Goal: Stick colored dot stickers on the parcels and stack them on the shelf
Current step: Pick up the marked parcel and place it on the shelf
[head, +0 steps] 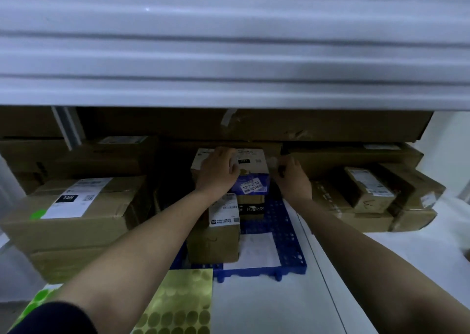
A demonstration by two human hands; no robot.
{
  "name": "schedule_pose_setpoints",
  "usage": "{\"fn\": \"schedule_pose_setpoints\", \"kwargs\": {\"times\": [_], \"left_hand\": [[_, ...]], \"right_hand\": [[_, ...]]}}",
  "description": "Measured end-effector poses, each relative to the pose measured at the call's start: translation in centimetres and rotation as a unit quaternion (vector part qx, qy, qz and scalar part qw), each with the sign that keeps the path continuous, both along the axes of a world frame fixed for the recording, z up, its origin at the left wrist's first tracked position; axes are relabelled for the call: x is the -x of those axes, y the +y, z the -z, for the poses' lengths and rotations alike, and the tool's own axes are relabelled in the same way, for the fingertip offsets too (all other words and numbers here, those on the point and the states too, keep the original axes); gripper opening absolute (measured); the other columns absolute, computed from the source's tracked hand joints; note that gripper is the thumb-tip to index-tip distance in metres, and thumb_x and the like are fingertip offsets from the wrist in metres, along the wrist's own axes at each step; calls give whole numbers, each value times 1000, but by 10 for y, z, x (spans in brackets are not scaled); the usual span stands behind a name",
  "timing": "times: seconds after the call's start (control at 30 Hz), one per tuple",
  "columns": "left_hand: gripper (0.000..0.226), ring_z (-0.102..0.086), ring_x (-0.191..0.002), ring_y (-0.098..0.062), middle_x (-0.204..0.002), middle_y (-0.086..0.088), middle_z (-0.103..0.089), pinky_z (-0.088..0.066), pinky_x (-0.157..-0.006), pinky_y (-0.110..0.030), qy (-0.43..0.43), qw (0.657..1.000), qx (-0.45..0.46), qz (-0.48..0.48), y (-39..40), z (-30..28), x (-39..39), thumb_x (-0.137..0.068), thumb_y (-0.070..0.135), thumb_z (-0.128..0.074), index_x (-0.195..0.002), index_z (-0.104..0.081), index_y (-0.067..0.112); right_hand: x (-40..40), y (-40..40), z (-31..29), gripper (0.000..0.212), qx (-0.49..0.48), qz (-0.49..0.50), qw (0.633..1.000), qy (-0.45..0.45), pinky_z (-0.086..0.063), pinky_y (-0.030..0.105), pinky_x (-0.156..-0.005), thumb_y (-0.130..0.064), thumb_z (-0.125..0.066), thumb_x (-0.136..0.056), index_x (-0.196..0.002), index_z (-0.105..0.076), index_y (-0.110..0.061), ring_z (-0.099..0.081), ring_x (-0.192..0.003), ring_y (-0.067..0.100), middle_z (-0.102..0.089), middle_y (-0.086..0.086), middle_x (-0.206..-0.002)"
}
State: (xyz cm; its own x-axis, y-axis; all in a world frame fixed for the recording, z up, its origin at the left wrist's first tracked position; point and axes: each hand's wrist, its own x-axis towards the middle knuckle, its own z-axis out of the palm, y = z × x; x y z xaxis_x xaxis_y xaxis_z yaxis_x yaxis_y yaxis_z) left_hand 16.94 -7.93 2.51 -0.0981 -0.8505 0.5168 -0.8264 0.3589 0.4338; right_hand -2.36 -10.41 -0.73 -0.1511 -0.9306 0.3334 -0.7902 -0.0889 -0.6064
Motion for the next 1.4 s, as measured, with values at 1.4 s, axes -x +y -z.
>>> {"fn": "schedule_pose_setpoints", "kwargs": {"times": [1.4], "left_hand": [[84,-15,-144,-29,-159,-10,-8,-20,-115,-39,159,850,-496,77,-2,38,364,-93,27,-53,-152,6,15]], "right_hand": [[305,-9,49,54,-176,140,962,-157,-31,48,-110,-26,-42,-99,-147,-24,-8,-33,-133,40,-27,21,-147]]}}
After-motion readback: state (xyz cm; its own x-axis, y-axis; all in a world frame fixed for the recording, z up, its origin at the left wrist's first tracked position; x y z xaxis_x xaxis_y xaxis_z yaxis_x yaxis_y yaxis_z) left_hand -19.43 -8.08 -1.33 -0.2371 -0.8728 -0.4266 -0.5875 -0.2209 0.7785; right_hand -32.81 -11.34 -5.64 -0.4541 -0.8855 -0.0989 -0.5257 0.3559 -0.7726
